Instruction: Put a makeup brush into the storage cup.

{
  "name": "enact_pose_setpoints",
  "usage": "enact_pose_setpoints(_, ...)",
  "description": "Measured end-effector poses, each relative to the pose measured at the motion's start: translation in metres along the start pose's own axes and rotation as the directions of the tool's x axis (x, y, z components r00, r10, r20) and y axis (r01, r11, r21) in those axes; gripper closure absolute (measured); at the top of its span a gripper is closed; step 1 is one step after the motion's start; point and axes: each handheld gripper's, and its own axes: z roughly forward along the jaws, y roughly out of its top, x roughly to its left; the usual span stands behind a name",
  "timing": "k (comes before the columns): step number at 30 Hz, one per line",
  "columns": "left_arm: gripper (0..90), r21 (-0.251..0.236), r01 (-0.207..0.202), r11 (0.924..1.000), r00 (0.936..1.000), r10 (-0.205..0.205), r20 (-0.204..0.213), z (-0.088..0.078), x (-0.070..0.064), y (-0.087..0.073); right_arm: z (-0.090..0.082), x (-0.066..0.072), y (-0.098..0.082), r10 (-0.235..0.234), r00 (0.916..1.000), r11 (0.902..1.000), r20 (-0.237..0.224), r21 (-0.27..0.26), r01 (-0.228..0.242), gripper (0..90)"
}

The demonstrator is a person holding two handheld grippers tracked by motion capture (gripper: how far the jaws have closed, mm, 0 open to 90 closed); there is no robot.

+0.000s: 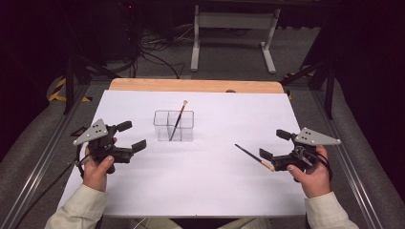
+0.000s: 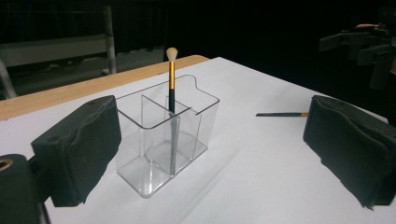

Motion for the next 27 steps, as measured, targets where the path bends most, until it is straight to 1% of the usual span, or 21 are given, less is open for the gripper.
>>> enact_pose_setpoints(2, 4.1, -0.015, 0.001, 0.9999, 1.0, -0.001, 0.003, -0.003, 0.0, -0.001, 0.004, -0.001, 0.005, -0.018, 0.9998, 0.9985, 0.001, 0.052, 0.018, 1.1)
enact_pose_setpoints(3, 3.9, -0.02, 0.001, 0.9998, 1.0, -0.001, 0.007, -0.004, 0.0, -0.001, 0.006, -0.002, 0.009, -0.027, 0.9996, 0.9962, -0.003, 0.082, 0.027, 1.3)
enact_pose_setpoints(7, 3.6, -0.027, -0.007, 0.9996, 1.0, 0.007, 0.006, -0.008, 0.0, -0.002, 0.012, -0.004, 0.02, -0.048, 0.9988, 0.9888, -0.001, 0.141, 0.048, 1.4)
enact_pose_setpoints(8, 3.7, -0.027, -0.007, 0.9996, 1.0, 0.007, 0.006, -0.008, 0.0, -0.002, 0.012, -0.004, 0.02, -0.048, 0.9988, 0.9888, -0.001, 0.141, 0.048, 1.4)
enact_pose_setpoints(9, 3.7, -0.033, -0.008, 0.9994, 1.0, 0.008, 0.005, -0.008, 0.0, -0.002, 0.013, -0.004, 0.022, -0.048, 0.9988, 0.9857, 0.002, 0.162, 0.047, 1.4)
enact_pose_setpoints(10, 3.8, -0.032, -0.007, 0.9995, 1.0, 0.007, 0.001, -0.009, 0.0, -0.003, 0.015, -0.006, 0.025, -0.049, 0.9988, 0.9788, 0.006, 0.199, 0.046, 1.7)
enact_pose_setpoints(11, 3.9, -0.028, -0.013, 0.9995, 0.9999, 0.013, 0.0, -0.009, 0.0, -0.003, 0.016, -0.007, 0.026, -0.049, 0.9988, 0.976, 0.008, 0.213, 0.046, 1.7)
enact_pose_setpoints(12, 3.9, -0.028, -0.013, 0.9995, 0.9999, 0.013, 0.0, -0.009, 0.0, -0.003, 0.016, -0.007, 0.026, -0.049, 0.9988, 0.976, 0.008, 0.213, 0.046, 1.7)
enact_pose_setpoints(14, 3.9, -0.021, -0.018, 0.9996, 0.9998, 0.018, -0.001, -0.009, 0.0, -0.003, 0.019, -0.009, 0.028, -0.055, 0.9984, 0.9665, 0.012, 0.252, 0.05, 1.9)
enact_pose_setpoints(16, 3.7, -0.024, -0.021, 0.9995, 0.9998, 0.02, -0.006, -0.009, 0.0, -0.003, 0.021, -0.011, 0.031, -0.062, 0.9979, 0.9575, 0.018, 0.283, 0.055, 2.1)
enact_pose_setpoints(19, 3.6, -0.024, -0.023, 0.9995, 0.9997, 0.023, -0.005, -0.01, 0.0, -0.003, 0.024, -0.012, 0.035, -0.066, 0.9976, 0.9482, 0.021, 0.313, 0.056, 2.2)
enact_pose_setpoints(21, 3.6, -0.021, -0.021, 0.9995, 0.9998, 0.021, -0.007, -0.01, 0.0, -0.004, 0.025, -0.013, 0.038, -0.075, 0.997, 0.9384, 0.021, 0.34, 0.063, 2.2)
enact_pose_setpoints(22, 3.6, -0.017, -0.022, 0.9996, 0.9997, 0.022, -0.009, -0.01, 0.0, -0.004, 0.026, -0.014, 0.039, -0.074, 0.9969, 0.935, 0.025, 0.349, 0.061, 2.3)
enact_pose_setpoints(23, 3.6, -0.017, -0.022, 0.9996, 0.9997, 0.022, -0.009, -0.01, 0.0, -0.004, 0.027, -0.014, 0.041, -0.074, 0.9968, 0.9326, 0.028, 0.356, 0.06, 2.4)
enact_pose_setpoints(24, 3.6, -0.018, -0.022, 0.9996, 0.9997, 0.022, -0.01, -0.009, 0.001, -0.004, 0.027, -0.014, 0.041, -0.074, 0.9968, 0.9326, 0.028, 0.356, 0.06, 2.4)
enact_pose_setpoints(25, 3.6, -0.014, -0.025, 0.9996, 0.9996, 0.025, -0.015, -0.009, 0.001, -0.004, 0.029, -0.014, 0.043, -0.072, 0.997, 0.9259, 0.029, 0.374, 0.056, 2.4)
enact_pose_setpoints(26, 3.6, -0.014, -0.025, 0.9996, 0.9996, 0.025, -0.015, -0.009, 0.001, -0.004, 0.03, -0.015, 0.044, -0.076, 0.9967, 0.9214, 0.026, 0.384, 0.061, 2.4)
enact_pose_setpoints(27, 3.6, -0.01, -0.026, 0.9996, 0.9994, 0.026, -0.023, -0.009, 0.001, -0.004, 0.031, -0.016, 0.045, -0.077, 0.9966, 0.9171, 0.028, 0.394, 0.06, 2.4)
